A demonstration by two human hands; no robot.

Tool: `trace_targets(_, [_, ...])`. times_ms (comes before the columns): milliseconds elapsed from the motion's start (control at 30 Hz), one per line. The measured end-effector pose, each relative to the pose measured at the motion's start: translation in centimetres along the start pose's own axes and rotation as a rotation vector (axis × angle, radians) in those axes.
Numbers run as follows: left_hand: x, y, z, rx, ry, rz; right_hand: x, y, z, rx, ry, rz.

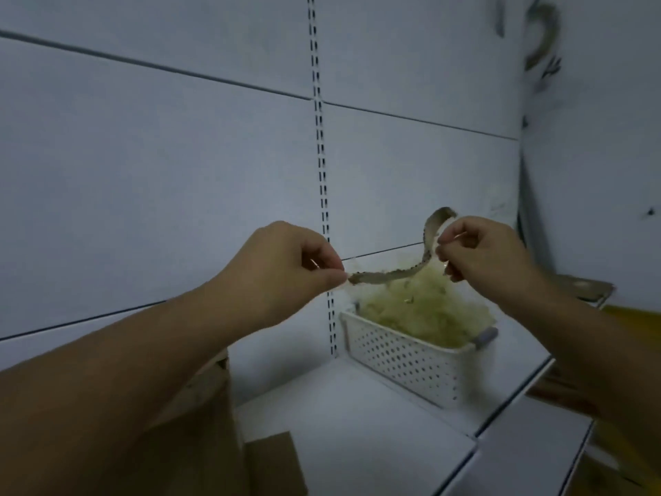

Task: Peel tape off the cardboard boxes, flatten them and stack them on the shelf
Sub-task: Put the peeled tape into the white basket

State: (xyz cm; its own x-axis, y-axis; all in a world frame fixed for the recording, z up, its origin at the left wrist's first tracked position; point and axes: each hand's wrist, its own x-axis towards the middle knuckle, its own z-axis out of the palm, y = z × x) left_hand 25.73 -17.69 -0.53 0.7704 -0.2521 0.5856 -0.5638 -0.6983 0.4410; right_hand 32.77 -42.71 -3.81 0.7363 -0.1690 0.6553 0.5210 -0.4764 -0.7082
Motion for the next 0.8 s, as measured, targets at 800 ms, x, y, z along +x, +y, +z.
trace_targets(800, [13.8, -7.1, 19.7, 0.172, -0.135, -0.340, 3.8, 11.6, -2.5, -0.328, -0.564, -0.009])
